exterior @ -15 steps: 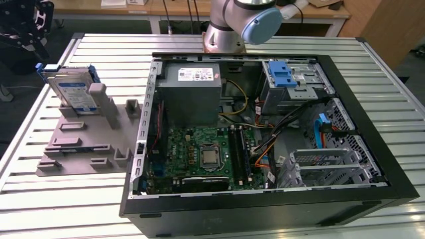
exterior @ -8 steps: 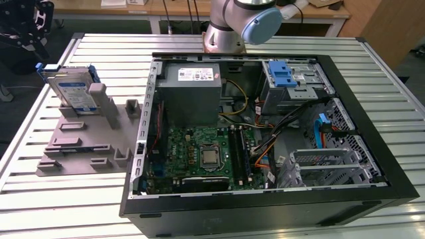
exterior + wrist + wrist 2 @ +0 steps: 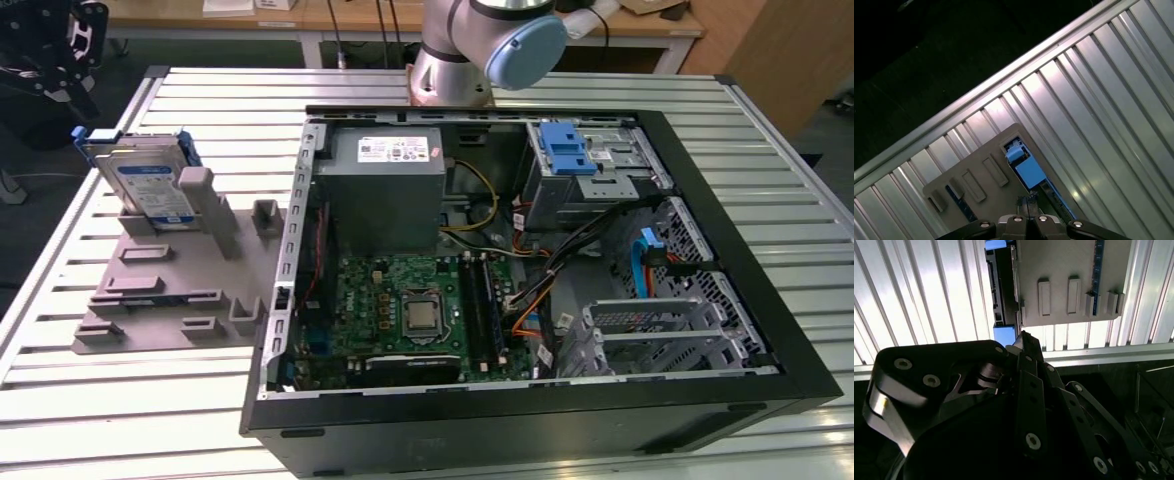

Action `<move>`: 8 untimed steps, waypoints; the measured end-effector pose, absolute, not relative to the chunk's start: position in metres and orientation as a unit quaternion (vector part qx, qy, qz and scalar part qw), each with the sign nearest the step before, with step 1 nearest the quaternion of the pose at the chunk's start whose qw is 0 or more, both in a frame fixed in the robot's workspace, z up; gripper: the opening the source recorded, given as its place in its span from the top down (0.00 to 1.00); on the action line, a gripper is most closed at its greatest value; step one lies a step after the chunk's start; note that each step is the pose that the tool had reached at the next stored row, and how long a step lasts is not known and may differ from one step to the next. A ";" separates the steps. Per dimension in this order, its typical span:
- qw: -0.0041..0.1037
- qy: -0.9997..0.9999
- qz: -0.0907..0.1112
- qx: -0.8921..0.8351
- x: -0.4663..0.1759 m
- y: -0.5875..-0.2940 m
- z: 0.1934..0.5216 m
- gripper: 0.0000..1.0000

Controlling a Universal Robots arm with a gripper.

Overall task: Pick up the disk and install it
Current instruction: 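Pick up the disk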

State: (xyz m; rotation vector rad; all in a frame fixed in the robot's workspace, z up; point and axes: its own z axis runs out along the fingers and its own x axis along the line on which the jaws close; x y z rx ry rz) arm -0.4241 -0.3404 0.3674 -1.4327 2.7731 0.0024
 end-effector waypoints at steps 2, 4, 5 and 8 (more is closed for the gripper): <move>0.010 0.883 0.001 -0.469 -0.424 -0.340 0.367 0.89; 0.010 0.875 0.001 -0.484 -0.424 -0.340 0.367 0.89; 0.010 0.870 0.001 -0.493 -0.424 -0.340 0.367 0.89; 0.010 0.856 0.002 -0.516 -0.424 -0.340 0.366 0.89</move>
